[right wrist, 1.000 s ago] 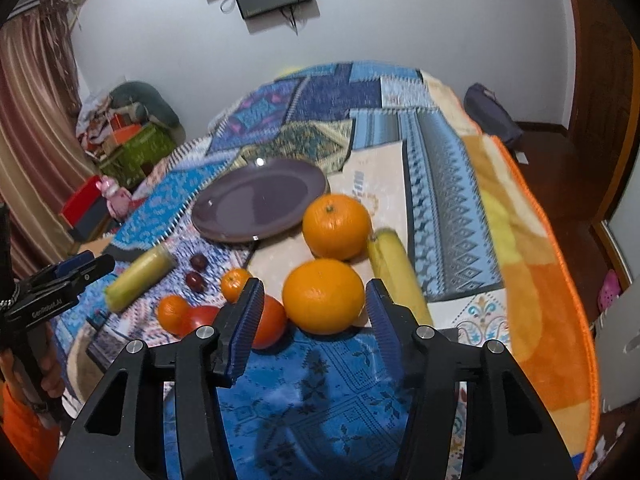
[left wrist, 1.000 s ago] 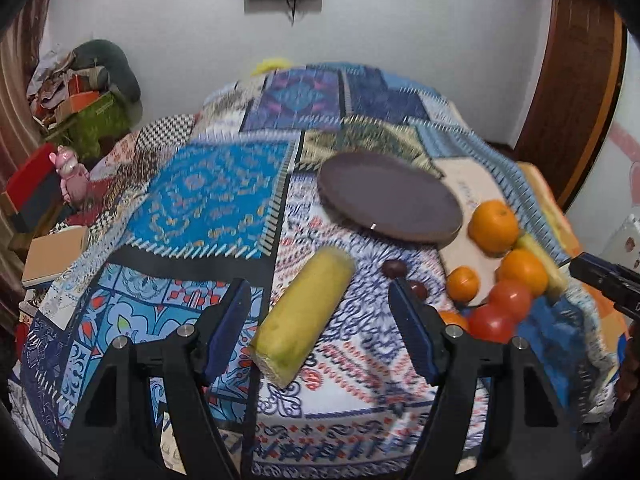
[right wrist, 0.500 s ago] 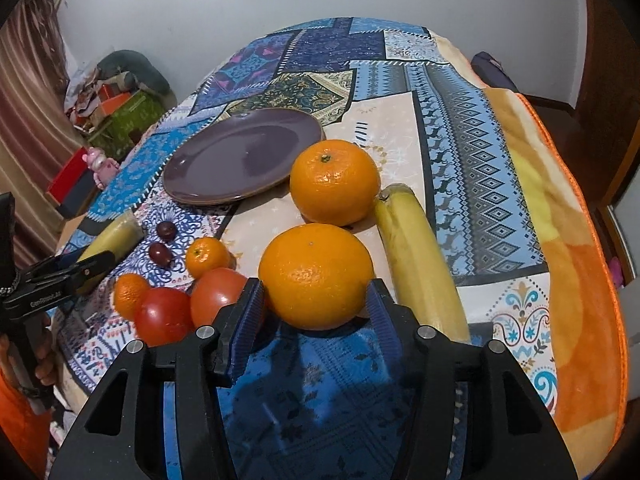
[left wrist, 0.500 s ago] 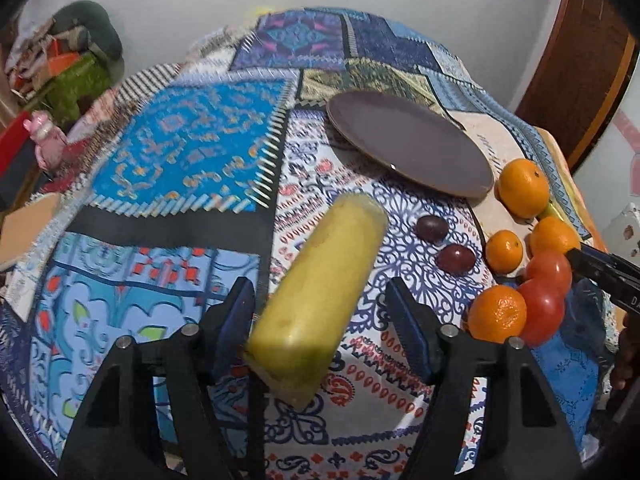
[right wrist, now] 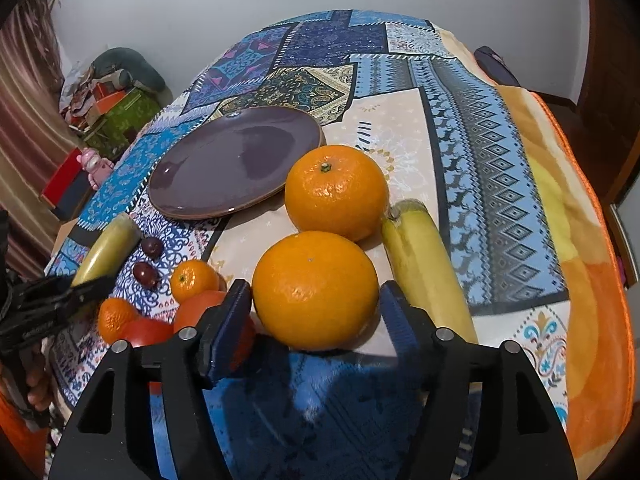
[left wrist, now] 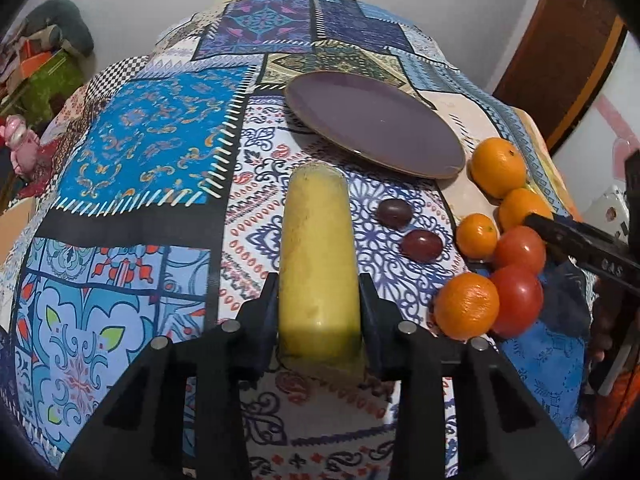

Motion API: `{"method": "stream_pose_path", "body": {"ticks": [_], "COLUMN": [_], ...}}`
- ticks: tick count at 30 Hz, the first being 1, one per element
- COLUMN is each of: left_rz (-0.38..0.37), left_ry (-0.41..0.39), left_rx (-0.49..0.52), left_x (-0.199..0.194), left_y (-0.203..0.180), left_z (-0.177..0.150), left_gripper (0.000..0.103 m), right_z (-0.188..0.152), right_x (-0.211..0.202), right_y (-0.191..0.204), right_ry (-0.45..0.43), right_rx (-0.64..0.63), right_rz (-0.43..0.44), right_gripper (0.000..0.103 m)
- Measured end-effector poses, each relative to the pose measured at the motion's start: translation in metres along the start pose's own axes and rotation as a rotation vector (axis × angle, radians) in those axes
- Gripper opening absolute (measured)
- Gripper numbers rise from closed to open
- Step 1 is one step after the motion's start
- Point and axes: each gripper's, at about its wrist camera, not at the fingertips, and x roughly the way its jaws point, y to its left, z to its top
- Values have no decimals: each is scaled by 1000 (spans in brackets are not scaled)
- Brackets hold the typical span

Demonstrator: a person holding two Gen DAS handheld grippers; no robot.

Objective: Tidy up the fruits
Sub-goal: 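Grasp the yellow corn cob with the left gripper while the right gripper grasps a large orange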

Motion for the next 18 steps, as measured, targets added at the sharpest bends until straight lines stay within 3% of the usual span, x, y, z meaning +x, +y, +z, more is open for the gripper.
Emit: {"method": "stream_pose_path", "body": {"ticks": [11, 18], "left_rz": [-1, 26], "left_ry": [21, 10], "left_rx": [25, 33], "left_x": [21, 14], "left_y": [-3, -6], "left_z": [19, 17], "left_gripper": [38, 37], "right_z": [3, 2], "right_x": [10, 1], "right_y": [1, 1], "right_ry": [12, 8], "right_rx": [-5, 1], "right_rz": [6, 1], "right_gripper": [65, 64]}}
